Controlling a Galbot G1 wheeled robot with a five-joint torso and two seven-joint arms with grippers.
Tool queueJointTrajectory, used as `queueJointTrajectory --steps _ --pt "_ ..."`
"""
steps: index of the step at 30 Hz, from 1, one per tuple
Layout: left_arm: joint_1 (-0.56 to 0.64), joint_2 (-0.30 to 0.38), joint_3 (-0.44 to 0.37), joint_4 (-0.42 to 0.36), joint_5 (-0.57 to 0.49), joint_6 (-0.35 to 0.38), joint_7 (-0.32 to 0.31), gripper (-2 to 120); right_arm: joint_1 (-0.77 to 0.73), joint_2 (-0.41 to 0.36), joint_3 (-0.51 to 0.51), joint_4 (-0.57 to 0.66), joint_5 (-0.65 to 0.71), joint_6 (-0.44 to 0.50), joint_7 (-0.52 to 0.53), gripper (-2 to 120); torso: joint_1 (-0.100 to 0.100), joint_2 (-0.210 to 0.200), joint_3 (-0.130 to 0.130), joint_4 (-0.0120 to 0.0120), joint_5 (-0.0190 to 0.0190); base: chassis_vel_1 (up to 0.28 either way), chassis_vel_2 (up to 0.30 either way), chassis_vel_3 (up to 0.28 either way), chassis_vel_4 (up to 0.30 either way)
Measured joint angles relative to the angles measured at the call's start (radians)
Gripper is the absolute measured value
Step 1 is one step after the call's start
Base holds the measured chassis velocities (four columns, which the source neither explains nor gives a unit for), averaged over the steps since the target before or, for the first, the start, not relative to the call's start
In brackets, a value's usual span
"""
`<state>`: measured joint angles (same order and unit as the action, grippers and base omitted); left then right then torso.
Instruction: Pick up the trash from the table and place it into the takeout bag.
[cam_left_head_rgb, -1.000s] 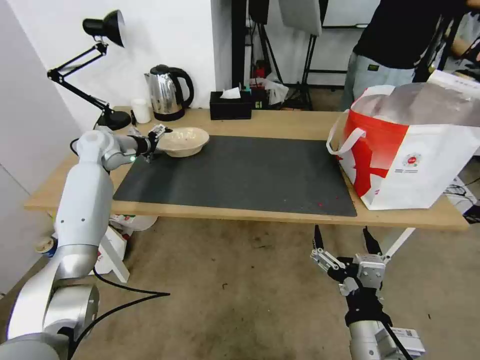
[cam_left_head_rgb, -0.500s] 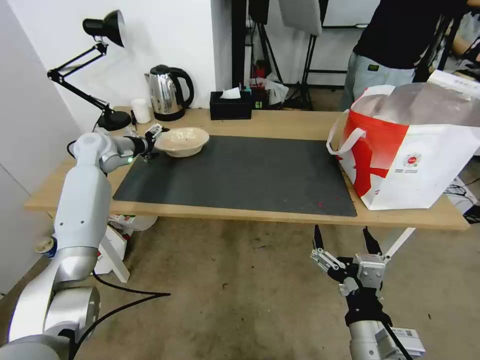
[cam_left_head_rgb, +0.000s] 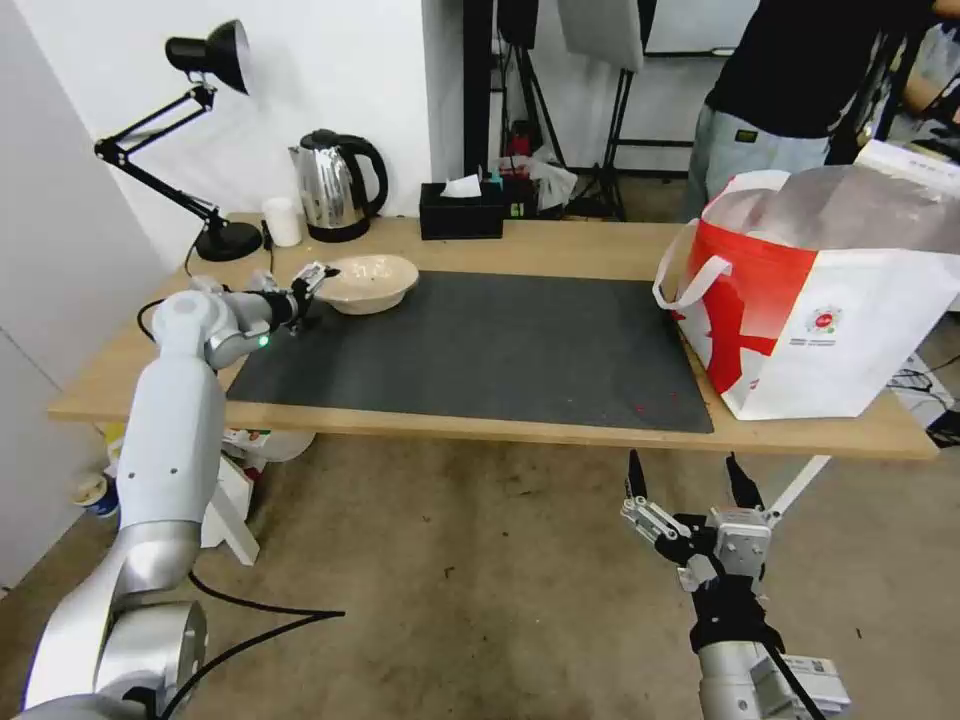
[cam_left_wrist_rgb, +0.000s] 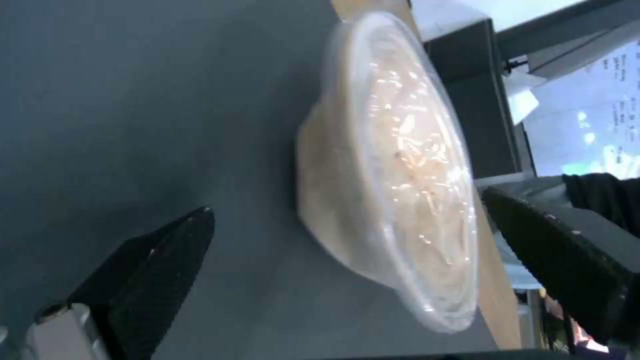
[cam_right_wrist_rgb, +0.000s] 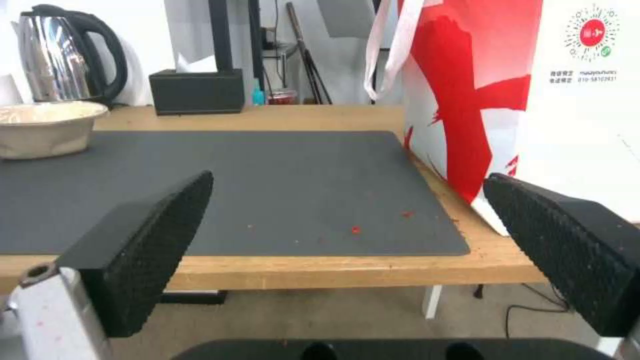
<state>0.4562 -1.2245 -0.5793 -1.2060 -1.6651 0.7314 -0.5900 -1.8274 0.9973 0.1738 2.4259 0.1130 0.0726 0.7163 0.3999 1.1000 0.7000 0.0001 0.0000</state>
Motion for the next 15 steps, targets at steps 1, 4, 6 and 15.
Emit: queueJointTrajectory --steps 1,4,6,15 --pt "0.006 0.0 -0.003 -0.004 0.0 -0.001 0.0 100 0.0 0.0 0.0 0.0 0.0 0.0 0.0 100 0.0 0.0 0.0 0.0 -0.0002 0.0 0.0 0.0 0.0" --pt "0.015 0.002 -0.008 -0.011 0.0 -0.002 0.0 100 0.0 0.0 0.0 0.0 0.0 0.0 0.0 100 0.0 0.0 0.0 -0.0001 -0.0002 0.0 0.0 0.0 0.0" --pt "0.029 0.006 -0.017 -0.023 -0.002 -0.003 0.0 100 0.0 0.0 0.0 0.0 0.0 0.0 0.0 100 0.0 0.0 0.0 -0.0001 0.0 0.0 0.0 0.0 0.0" --pt "0.056 0.006 -0.036 -0.02 -0.005 -0.009 0.02 100 0.0 0.0 0.0 0.0 0.0 0.0 0.0 100 0.0 0.0 0.0 0.0004 0.0001 0.0 0.0 0.0 0.0"
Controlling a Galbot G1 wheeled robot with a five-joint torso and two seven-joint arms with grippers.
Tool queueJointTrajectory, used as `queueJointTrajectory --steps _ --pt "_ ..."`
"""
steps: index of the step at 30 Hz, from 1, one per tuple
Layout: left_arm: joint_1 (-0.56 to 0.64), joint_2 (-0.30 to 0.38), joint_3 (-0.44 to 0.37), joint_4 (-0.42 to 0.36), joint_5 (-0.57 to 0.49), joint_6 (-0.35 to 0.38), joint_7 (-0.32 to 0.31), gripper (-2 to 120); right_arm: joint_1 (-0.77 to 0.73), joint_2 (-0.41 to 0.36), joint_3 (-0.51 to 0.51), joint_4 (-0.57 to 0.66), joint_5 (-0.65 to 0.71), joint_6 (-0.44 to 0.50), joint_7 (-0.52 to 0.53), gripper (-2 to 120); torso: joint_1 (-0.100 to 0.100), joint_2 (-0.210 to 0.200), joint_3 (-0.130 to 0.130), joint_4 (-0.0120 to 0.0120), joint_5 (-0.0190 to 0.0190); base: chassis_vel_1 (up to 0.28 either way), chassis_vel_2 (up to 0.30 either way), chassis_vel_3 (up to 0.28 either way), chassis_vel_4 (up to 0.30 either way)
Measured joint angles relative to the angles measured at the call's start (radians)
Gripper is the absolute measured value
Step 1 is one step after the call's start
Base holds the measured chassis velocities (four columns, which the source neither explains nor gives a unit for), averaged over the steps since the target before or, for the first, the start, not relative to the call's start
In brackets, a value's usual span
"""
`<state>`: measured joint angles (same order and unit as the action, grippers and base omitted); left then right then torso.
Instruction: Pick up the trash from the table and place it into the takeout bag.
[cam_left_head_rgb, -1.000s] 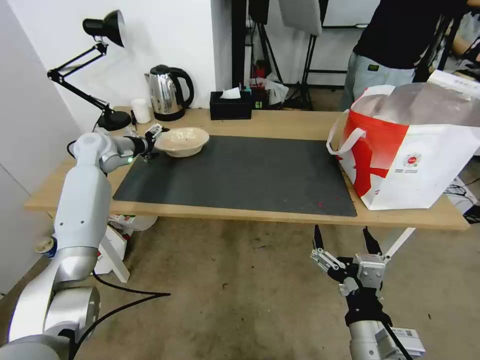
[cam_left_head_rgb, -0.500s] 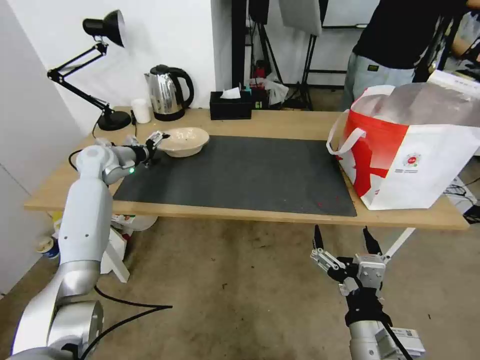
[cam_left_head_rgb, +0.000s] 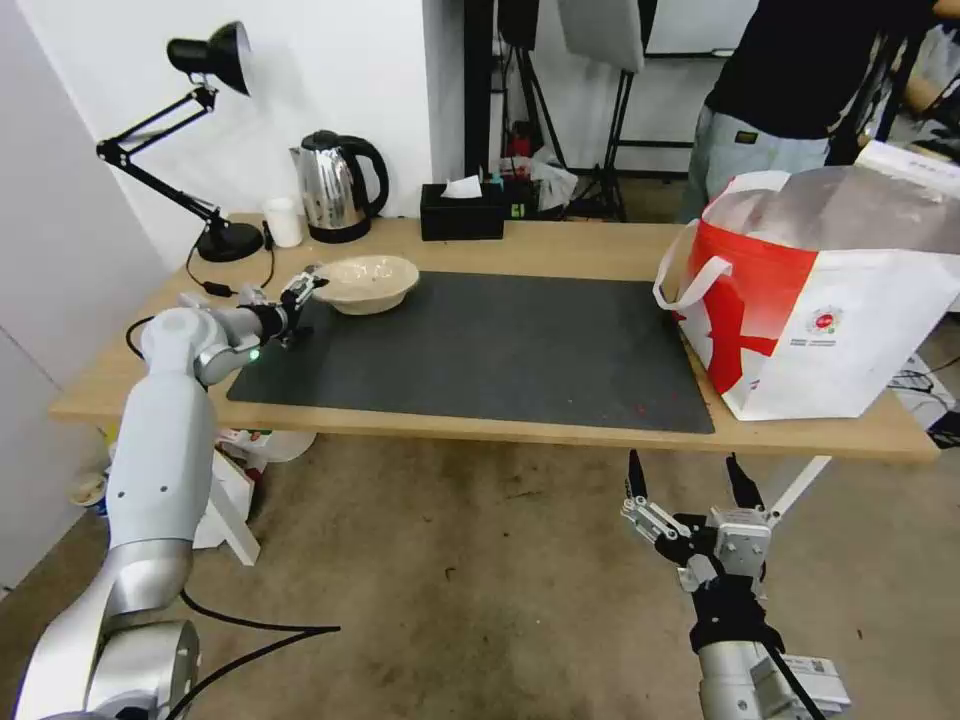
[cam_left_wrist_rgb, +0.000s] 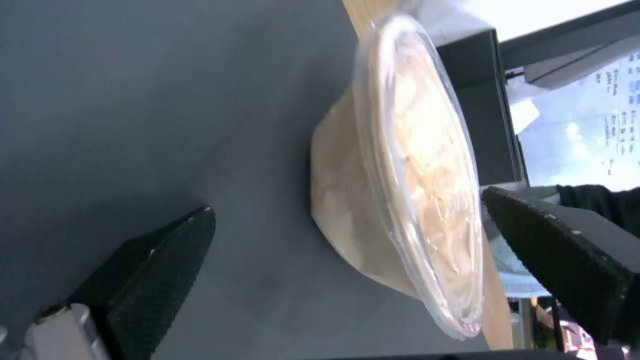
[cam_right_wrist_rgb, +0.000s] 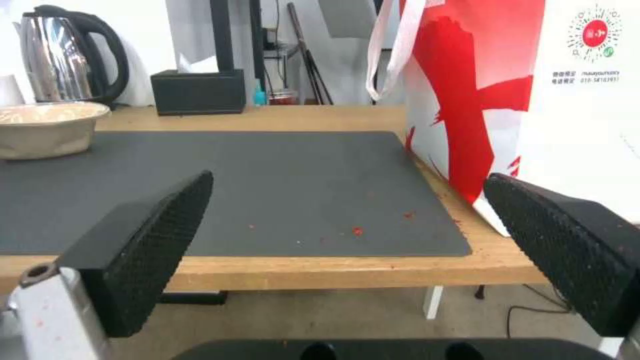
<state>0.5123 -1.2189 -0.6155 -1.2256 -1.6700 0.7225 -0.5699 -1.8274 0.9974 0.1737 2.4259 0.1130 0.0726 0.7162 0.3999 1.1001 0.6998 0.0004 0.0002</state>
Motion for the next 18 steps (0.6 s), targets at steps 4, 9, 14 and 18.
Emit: queueJointTrajectory --steps 4,9,14,18 --pt "-0.012 -0.017 0.008 0.001 0.006 0.0 -0.001 100 0.0 0.0 0.0 0.0 0.0 0.0 0.0 100 0.0 0.0 0.0 -0.0009 -0.0008 0.0 0.0 0.0 0.0" --pt "-0.02 -0.021 0.011 0.001 0.007 0.001 -0.001 100 0.0 0.0 0.0 0.0 0.0 0.0 0.0 100 0.0 0.0 0.0 -0.0004 -0.0003 0.0 0.0 0.0 0.0" --pt "-0.017 -0.026 0.011 -0.004 0.009 0.001 -0.001 100 0.0 0.0 0.0 0.0 0.0 0.0 0.0 100 0.0 0.0 0.0 -0.0004 -0.0003 0.0 0.0 0.0 0.0" --pt "-0.018 -0.032 0.011 -0.006 0.014 0.001 0.005 100 0.0 0.0 0.0 0.0 0.0 0.0 0.0 100 0.0 0.0 0.0 -0.0004 -0.0002 0.0 0.0 0.0 0.0"
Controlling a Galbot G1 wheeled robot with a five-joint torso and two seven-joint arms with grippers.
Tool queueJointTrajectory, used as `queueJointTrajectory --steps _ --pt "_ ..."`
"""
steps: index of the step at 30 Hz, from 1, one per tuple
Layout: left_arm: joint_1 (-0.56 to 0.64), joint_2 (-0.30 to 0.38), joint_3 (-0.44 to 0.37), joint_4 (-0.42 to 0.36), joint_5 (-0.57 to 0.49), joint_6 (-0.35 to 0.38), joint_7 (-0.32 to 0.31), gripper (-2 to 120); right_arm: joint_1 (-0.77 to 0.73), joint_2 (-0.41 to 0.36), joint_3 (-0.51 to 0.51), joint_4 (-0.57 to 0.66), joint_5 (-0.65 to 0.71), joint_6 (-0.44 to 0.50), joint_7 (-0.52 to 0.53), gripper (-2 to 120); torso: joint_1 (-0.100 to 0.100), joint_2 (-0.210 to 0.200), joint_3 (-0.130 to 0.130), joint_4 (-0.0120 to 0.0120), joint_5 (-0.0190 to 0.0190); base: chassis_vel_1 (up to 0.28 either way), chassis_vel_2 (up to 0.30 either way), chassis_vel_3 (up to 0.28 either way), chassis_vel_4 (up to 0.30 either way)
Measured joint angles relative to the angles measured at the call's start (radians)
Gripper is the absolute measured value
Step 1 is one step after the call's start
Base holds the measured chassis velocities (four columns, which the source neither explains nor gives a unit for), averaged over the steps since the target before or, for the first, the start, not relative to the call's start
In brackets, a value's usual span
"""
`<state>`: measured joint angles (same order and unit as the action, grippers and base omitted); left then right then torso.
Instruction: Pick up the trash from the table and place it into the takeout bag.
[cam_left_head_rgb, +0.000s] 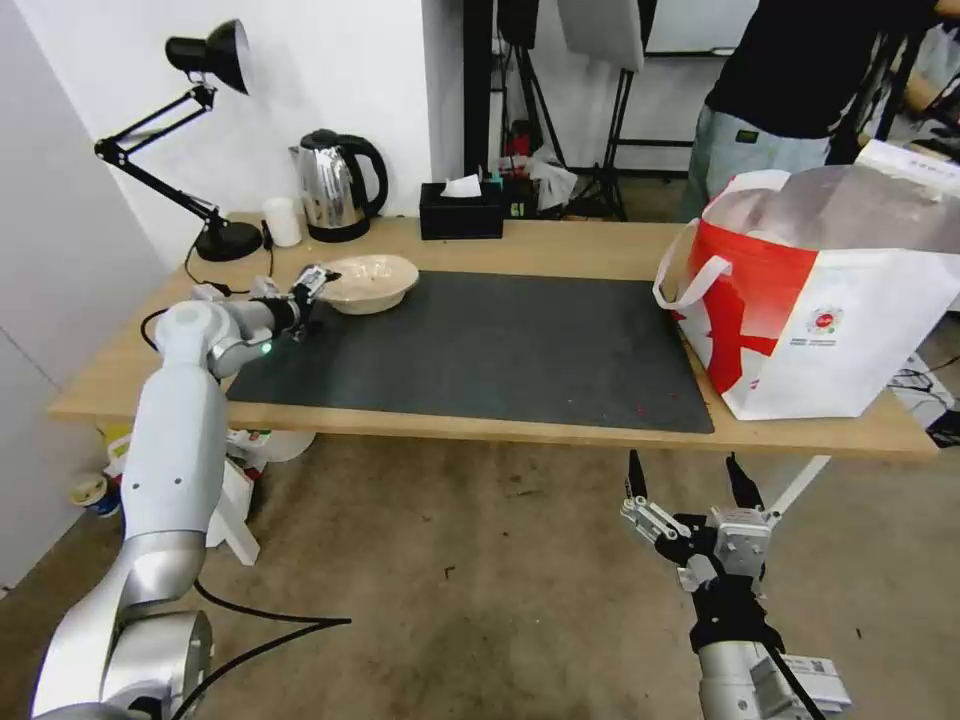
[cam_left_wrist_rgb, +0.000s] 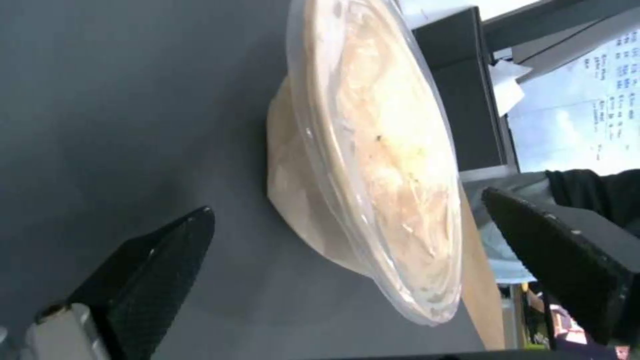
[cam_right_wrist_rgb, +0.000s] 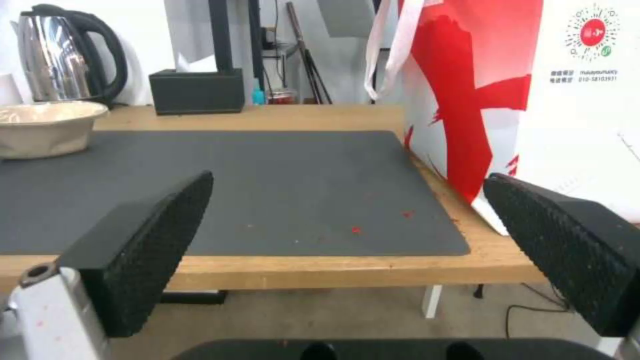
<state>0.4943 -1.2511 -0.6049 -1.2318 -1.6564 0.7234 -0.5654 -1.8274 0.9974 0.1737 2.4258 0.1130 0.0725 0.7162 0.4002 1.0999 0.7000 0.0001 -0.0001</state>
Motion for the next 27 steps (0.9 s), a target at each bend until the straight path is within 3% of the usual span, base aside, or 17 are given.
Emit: queueJointTrajectory --steps 27 --pt "-0.019 -0.069 -0.016 0.038 0.107 -0.006 0.142 100 0.0 0.0 0.0 0.0 0.0 0.0 0.0 100 0.0 0.0 0.0 -0.0001 0.0001 0.0 0.0 0.0 0.0"
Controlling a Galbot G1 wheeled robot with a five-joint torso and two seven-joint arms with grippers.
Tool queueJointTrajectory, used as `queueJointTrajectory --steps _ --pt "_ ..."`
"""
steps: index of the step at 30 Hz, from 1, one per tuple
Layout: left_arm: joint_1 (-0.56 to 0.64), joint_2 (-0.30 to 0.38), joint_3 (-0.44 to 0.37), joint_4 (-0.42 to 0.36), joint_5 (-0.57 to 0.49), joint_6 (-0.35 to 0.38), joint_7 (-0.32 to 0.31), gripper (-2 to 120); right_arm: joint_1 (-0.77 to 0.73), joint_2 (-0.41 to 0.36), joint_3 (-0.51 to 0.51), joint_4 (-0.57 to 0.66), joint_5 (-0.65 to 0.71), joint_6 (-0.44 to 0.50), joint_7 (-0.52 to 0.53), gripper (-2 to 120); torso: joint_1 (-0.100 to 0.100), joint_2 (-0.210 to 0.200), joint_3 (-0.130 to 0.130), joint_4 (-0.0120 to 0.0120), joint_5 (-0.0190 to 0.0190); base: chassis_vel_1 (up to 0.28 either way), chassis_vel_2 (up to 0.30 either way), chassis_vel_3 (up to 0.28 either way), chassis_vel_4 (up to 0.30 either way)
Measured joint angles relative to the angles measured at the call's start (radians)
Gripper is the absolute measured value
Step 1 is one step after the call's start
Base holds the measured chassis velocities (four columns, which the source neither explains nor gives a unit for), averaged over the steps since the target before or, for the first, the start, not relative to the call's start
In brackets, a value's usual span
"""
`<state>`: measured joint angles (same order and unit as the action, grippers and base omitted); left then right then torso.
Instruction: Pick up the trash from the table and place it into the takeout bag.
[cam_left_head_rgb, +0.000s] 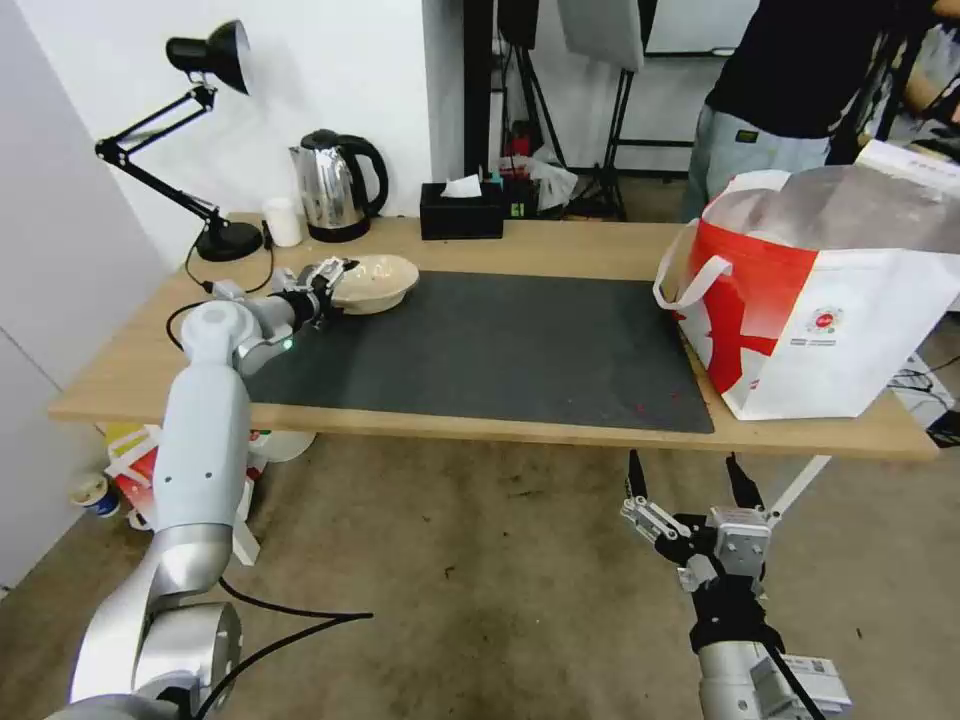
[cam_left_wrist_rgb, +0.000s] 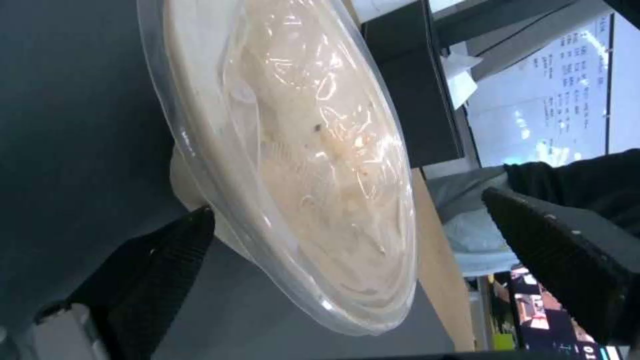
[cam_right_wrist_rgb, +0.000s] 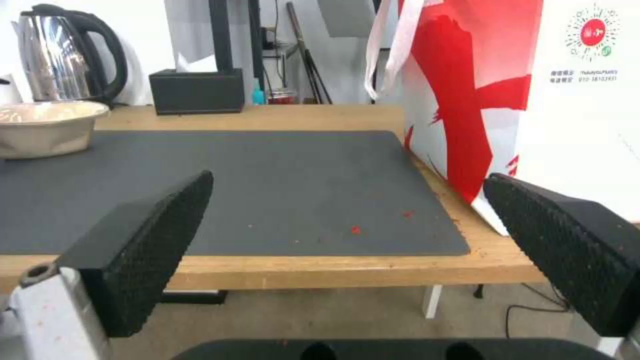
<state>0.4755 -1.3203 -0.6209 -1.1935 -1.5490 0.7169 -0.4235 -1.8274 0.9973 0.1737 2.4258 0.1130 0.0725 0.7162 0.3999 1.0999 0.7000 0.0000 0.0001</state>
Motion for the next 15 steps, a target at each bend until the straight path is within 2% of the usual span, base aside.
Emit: queueJointTrajectory --steps 5,8,15 --pt "-0.001 -0.004 -0.001 0.006 0.01 -0.002 0.01 100 0.0 0.0 0.0 0.0 0.0 0.0 0.0 100 0.0 0.0 0.0 0.0 -0.0001 0.0 0.0 0.0 0.0" --pt "-0.001 -0.006 -0.004 0.015 0.038 -0.016 0.044 100 0.0 0.0 0.0 0.0 0.0 0.0 0.0 100 0.0 0.0 0.0 0.0 -0.0001 0.0 0.0 0.0 0.0" --pt "0.003 -0.008 -0.008 0.016 0.06 -0.024 0.076 100 0.0 0.0 0.0 0.0 0.0 0.0 0.0 100 0.0 0.0 0.0 0.0001 0.0 0.0 0.0 0.0 0.0"
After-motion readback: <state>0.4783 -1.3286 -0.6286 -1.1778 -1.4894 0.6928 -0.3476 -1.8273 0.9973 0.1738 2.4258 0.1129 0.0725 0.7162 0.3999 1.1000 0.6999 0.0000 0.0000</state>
